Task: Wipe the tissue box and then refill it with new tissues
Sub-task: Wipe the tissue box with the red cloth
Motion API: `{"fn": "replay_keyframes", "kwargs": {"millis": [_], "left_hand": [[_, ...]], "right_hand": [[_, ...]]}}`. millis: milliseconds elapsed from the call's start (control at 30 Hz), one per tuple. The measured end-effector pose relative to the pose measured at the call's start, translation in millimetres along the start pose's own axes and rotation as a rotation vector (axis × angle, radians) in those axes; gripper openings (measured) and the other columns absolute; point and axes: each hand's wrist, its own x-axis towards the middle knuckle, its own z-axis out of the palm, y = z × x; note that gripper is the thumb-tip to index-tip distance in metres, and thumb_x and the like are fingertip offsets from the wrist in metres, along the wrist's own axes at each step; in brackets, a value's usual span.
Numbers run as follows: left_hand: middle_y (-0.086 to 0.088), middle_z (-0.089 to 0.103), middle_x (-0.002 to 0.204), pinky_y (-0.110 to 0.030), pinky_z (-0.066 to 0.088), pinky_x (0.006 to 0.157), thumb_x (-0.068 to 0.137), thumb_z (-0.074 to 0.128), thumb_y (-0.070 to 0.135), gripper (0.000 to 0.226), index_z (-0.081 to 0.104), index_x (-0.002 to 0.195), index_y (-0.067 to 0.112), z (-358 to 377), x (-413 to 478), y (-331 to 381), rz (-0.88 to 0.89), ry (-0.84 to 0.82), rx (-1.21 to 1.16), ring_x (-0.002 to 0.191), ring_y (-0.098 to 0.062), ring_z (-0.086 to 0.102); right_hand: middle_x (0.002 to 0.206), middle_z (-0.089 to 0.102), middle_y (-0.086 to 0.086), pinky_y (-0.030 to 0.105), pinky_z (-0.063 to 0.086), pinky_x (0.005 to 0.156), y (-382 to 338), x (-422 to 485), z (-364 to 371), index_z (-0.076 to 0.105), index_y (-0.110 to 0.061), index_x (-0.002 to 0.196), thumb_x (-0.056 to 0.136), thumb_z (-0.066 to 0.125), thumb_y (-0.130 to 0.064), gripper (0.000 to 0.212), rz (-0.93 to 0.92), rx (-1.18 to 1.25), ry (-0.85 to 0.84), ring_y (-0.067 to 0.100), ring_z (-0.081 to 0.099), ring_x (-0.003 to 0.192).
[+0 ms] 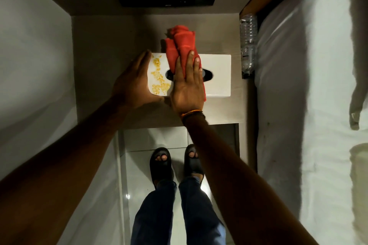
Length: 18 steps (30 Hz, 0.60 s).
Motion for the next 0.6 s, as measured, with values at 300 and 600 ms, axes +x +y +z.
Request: {"fn": "replay_keyframes", "kwargs": {"millis": [300,600], "left_hand": [[-0.011,0.02,0.166,-0.048,0.038,0.115,0.056,0.091,0.059,0.137,0.015,0.16,0.01,0.1,-0.5,-0.4,-0.013,-0.035,0.044,0.15,-0.033,0.026],[-0.012,0.023,0.165,-0.047,0.037,0.114,0.053,0.087,0.066,0.139,0.018,0.159,0.008,3.6,-0.4,1.0,-0.016,0.009,-0.004,0.149,-0.033,0.029]], "right_hand": [[0.17,0.005,0.024,0.052,0.012,0.129,57.4,7.2,-23.4,0.014,-0.006,0.163,0.091,0.047,-0.008,0.079,0.192,-0.094,0.043,0.042,0.006,0.158],[0.17,0.003,0.023,0.056,0.008,0.129,-10.9,0.9,-3.2,0.013,-0.005,0.163,0.095,0.031,-0.032,0.074,0.119,0.008,-0.012,0.043,0.002,0.158]]}}
